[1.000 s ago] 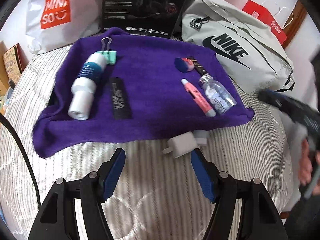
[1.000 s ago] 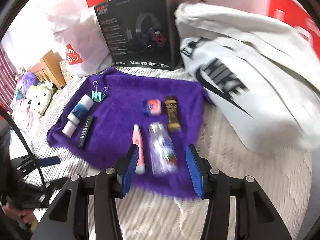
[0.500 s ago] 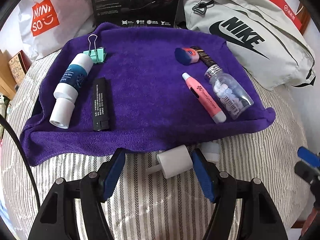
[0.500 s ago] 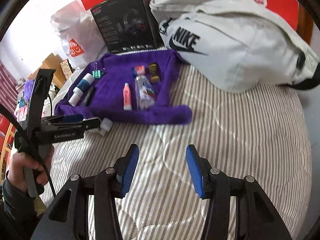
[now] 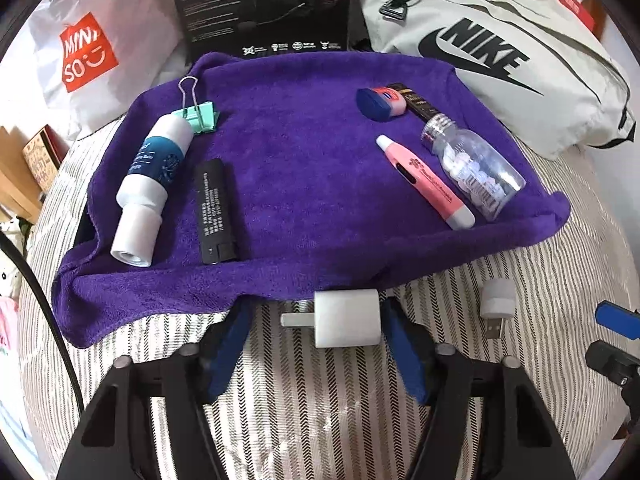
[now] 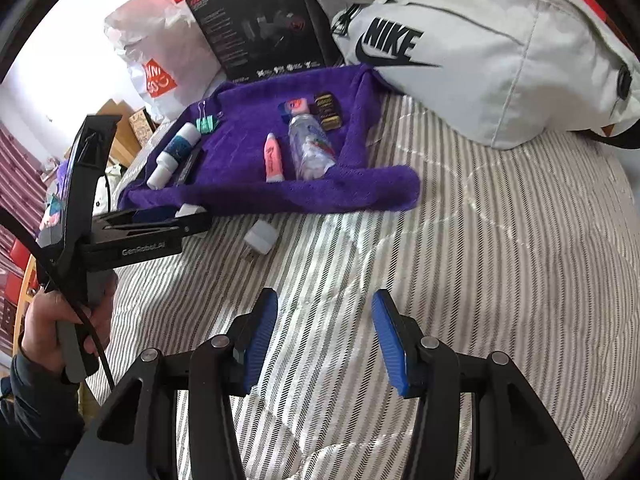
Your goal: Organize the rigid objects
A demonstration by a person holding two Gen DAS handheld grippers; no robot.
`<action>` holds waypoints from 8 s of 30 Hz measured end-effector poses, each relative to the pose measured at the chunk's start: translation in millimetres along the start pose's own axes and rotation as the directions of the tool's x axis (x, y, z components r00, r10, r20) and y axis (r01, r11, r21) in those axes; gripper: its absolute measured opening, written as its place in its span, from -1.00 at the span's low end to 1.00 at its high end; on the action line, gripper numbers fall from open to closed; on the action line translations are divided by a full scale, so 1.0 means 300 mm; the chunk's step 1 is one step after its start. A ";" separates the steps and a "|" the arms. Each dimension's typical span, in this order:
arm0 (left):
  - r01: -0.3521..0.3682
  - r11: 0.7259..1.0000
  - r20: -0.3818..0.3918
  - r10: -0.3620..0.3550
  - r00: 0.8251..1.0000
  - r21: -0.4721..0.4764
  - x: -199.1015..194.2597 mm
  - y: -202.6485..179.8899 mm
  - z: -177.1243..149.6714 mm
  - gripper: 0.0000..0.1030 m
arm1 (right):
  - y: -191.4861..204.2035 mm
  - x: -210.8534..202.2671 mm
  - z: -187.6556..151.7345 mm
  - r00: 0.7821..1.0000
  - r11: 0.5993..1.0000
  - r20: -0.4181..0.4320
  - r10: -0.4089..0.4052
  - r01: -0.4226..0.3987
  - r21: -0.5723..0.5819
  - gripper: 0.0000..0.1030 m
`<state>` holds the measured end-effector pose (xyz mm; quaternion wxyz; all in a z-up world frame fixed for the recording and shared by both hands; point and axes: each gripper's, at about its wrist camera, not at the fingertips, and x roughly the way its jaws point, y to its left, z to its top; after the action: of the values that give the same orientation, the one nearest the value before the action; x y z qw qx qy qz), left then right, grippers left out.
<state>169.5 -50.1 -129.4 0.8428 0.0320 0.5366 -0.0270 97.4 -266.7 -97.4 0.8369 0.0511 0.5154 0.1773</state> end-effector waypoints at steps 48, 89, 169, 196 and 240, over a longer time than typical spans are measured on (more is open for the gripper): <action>0.174 0.983 0.016 -0.174 0.985 -0.065 -0.084 0.192 -0.126 -0.19 | 0.209 0.259 0.112 0.996 0.989 -0.015 -0.085 0.083 -0.123 -0.31; 0.197 0.978 0.080 -0.191 0.978 -0.075 -0.161 0.227 -0.115 -0.19 | 0.168 0.230 0.074 1.000 0.999 -0.015 0.000 0.000 -0.046 -0.31; 0.192 0.976 0.171 -0.173 0.970 -0.101 -0.180 0.318 0.108 -0.19 | 0.136 0.118 0.304 0.998 0.994 0.038 -0.046 0.050 -0.093 0.20; 0.114 0.991 0.119 -0.105 0.987 -0.068 0.038 0.192 0.301 -0.19 | 0.042 0.083 0.171 0.999 1.000 0.017 0.028 -0.028 -0.006 0.20; 0.133 0.991 0.169 -0.129 0.977 -0.014 -0.290 0.197 0.068 0.66 | 0.249 -0.083 0.179 0.986 0.992 0.144 -0.086 0.098 -0.081 0.67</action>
<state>155.7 8.0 -40.4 0.8818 -0.0164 0.4649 -0.0782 116.5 -200.5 -31.4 0.8798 0.0027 0.4488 0.1569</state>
